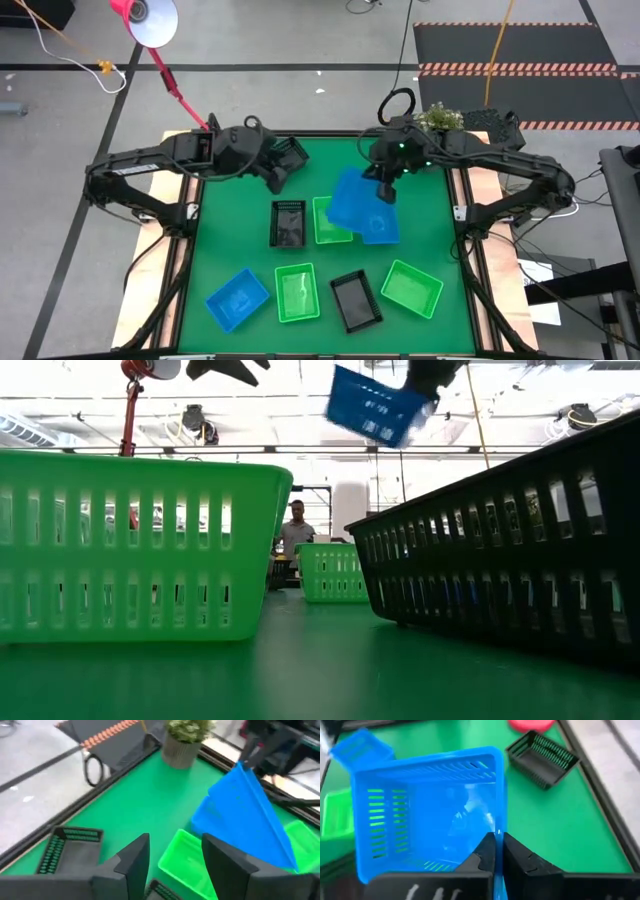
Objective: Stack baskets by color
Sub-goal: Stack the top blue bin on the middle blue bin
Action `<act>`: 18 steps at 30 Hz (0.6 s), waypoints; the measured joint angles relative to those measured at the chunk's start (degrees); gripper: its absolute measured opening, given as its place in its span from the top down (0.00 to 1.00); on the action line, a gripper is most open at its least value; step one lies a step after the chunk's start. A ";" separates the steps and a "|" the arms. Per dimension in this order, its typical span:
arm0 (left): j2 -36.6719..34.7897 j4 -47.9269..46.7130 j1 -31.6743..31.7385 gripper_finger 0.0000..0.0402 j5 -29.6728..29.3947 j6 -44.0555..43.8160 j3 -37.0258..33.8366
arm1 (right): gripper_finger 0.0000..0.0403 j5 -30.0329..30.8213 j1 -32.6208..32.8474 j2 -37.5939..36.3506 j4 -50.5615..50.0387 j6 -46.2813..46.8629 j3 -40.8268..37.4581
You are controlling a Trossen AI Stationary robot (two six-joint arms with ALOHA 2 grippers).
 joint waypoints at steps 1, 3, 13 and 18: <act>-0.20 -1.06 -0.10 0.56 1.03 0.00 -0.01 | 0.99 -0.77 -0.15 -0.20 -1.40 -0.39 0.07; -0.31 -2.40 -0.82 0.58 2.59 0.16 -0.19 | 0.99 -2.19 -0.76 -0.55 -3.97 -1.27 0.22; -0.41 -2.16 -6.99 0.61 3.43 -1.24 -1.78 | 0.99 -8.14 -7.40 -0.61 -13.43 -9.07 0.24; -0.39 -2.09 -9.66 0.61 3.01 -1.84 -1.78 | 0.99 -13.23 -12.00 -0.32 -14.31 -12.39 0.24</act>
